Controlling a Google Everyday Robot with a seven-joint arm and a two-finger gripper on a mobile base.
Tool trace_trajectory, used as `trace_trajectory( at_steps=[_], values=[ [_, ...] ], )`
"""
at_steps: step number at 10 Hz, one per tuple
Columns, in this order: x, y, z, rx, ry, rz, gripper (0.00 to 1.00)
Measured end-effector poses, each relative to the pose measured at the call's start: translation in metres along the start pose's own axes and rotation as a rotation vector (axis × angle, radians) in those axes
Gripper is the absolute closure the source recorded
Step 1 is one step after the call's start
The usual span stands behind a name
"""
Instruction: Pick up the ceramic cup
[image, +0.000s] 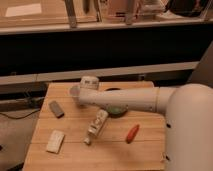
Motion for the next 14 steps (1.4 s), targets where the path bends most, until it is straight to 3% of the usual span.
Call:
trace_trajectory(
  at_steps=[5,8,12,14],
  values=[
    [0.005,0.000,-0.020,0.027,0.105,0.006,0.22],
    [0.009,0.002,-0.026,0.041,0.129,0.022,0.20],
    [0.009,0.017,-0.003,0.053,-0.027,0.122,0.20],
    [0.006,0.029,0.015,0.060,-0.134,0.174,0.20]
  ],
)
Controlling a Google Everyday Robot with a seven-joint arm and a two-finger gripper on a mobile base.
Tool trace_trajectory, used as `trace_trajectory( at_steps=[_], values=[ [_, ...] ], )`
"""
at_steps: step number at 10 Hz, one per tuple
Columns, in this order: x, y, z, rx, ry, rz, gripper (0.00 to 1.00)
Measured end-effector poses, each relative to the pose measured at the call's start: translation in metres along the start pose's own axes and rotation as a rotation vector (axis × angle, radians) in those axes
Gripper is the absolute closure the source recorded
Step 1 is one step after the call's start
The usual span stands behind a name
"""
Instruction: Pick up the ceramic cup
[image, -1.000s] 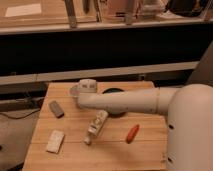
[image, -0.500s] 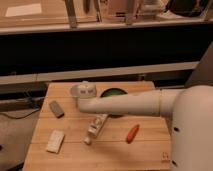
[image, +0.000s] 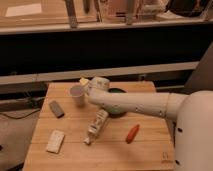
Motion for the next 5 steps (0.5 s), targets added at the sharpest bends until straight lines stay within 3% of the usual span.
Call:
trace_trajectory(
  at_steps=[2,5],
  values=[
    [-0.004,0.002,0.014,-0.001,-0.113,0.025,0.20],
    [-0.028,0.002,0.023,-0.022,-0.191,0.014,0.20]
  ],
)
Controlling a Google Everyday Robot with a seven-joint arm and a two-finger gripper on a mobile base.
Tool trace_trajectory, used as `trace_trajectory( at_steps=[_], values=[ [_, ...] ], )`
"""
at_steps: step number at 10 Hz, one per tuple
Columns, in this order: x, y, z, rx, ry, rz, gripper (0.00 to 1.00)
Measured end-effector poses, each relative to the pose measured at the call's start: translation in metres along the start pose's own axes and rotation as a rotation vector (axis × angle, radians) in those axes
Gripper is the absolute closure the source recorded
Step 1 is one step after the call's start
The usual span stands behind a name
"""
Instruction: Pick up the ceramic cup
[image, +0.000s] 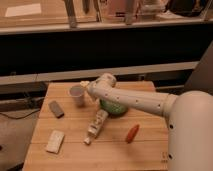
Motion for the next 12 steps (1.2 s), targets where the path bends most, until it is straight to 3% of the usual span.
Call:
trace_trajectory(
  at_steps=[1,2,5,8,9,12],
  values=[
    [-0.008,-0.005,-0.002,-0.007,-0.017,-0.011,0.20],
    [-0.026,-0.019,-0.013,-0.023,-0.059,-0.031,0.20],
    [-0.049,-0.037,-0.032,-0.052,-0.120,-0.066,0.20],
    [-0.055,-0.029,-0.018,-0.106,-0.135,-0.073,0.20],
    [-0.054,-0.018,-0.007,-0.138,-0.129,-0.066,0.20],
    [-0.051,-0.008,0.003,-0.180,-0.092,-0.066,0.20]
  ],
)
